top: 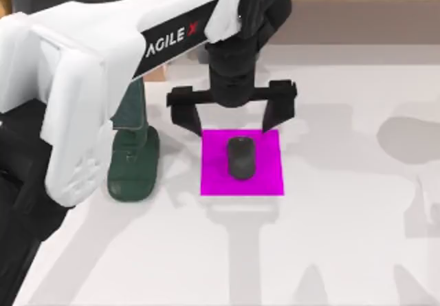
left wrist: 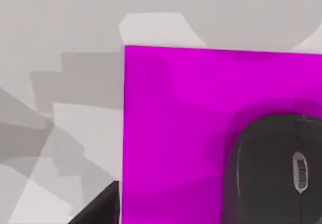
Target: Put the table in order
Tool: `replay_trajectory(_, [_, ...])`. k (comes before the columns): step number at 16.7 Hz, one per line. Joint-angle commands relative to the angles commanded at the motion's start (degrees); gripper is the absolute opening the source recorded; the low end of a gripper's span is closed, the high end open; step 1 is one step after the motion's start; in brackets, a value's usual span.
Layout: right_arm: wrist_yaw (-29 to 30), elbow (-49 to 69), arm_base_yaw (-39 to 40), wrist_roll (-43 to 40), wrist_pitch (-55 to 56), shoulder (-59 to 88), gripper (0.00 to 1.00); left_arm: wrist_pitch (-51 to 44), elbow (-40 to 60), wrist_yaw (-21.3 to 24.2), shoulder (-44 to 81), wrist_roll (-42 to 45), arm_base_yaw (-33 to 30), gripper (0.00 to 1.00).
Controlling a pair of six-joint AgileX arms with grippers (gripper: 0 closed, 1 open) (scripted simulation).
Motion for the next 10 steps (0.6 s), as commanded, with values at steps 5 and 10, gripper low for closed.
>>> replay_trajectory(5, [0.00,0.00,0.00,0.00,0.00,0.00,1.00,2.94,-0.88,-2.85,-2.45,2.62,5.87,1.00])
replay_trajectory(10, [0.00,0.00,0.00,0.00,0.00,0.00,1.00,4.27,-4.15,-5.08,-4.55,12.07,13.20,1.00])
